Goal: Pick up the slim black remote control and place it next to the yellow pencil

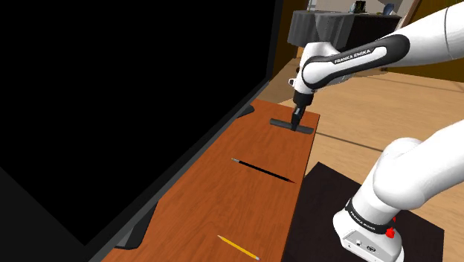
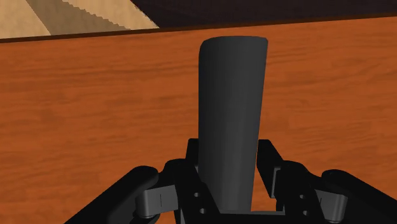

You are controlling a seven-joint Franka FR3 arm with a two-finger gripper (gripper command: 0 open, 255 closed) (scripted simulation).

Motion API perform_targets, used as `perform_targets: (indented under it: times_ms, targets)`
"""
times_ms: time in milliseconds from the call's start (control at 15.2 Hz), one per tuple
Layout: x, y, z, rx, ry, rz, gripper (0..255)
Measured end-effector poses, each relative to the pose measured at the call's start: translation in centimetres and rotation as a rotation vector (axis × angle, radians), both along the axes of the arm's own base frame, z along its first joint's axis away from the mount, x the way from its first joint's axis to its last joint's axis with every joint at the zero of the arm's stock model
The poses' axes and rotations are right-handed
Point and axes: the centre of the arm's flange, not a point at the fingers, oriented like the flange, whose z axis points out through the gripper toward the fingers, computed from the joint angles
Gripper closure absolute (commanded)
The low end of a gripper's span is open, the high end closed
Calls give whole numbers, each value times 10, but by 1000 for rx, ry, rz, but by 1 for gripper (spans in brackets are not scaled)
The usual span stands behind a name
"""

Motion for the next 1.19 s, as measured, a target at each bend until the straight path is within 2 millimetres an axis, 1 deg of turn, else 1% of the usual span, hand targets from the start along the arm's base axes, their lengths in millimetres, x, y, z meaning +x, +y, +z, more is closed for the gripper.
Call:
perform_targets:
  times_ms: [264, 330, 396, 462, 528, 660, 792, 858, 1188]
  targets:
    - [-15, 52, 3, 0, 0, 1, 255]
    - [-21, 67, -2, 0, 0, 1, 255]
    - [-25, 75, -1, -1, 0, 0, 255]
    - [-25, 90, 0, -1, 0, 1, 255]
    - [-30, 99, 1, 0, 0, 1, 255]
    - [-40, 129, 4, -1, 0, 2, 255]
    - [-46, 157, 3, -1, 0, 1, 255]
    - [-48, 167, 4, -1, 0, 1, 255]
    - [-70, 229, -2, -2, 0, 0, 255]
